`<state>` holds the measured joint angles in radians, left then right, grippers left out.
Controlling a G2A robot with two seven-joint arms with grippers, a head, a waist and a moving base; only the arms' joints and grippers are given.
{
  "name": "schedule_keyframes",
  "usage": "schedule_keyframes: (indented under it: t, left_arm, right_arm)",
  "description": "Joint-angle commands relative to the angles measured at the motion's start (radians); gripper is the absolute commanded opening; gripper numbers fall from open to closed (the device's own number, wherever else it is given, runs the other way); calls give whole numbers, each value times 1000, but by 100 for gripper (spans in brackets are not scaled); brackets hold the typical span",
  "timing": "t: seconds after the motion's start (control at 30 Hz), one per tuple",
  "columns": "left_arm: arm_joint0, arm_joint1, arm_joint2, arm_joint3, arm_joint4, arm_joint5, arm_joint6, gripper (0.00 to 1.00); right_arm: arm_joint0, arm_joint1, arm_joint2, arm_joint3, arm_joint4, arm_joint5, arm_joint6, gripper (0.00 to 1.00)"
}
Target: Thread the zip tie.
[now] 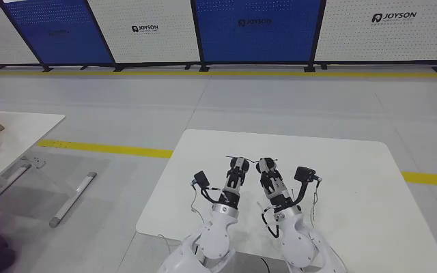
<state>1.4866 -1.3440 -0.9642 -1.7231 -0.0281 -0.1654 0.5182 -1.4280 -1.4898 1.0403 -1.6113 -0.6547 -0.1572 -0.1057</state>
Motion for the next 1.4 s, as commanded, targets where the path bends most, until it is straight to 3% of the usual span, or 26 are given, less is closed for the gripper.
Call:
schedule_keyframes:
  t: [0.0, 0.4, 0.57, 1.2, 1.37]
  left_arm:
    - [1, -2, 0, 2, 5, 1, -1, 0]
    - [22, -11, -14, -24, 12, -17, -19, 0]
    - [33, -14, -12, -21, 81, -17, 3, 0]
    - [38, -30, -20, -7, 111, -7, -2, 0]
    - [39, -34, -22, -6, 119, -4, -8, 6]
  right_arm:
    - [-2, 0, 1, -2, -1, 1, -2, 0]
    - [-4, 1, -2, 10, 1, 7, 13, 0]
    - [-5, 1, -4, 15, 9, 0, 12, 0]
    - [-7, 4, -3, 12, -32, 12, -6, 0]
    - [-8, 4, -3, 10, -45, 16, -10, 0]
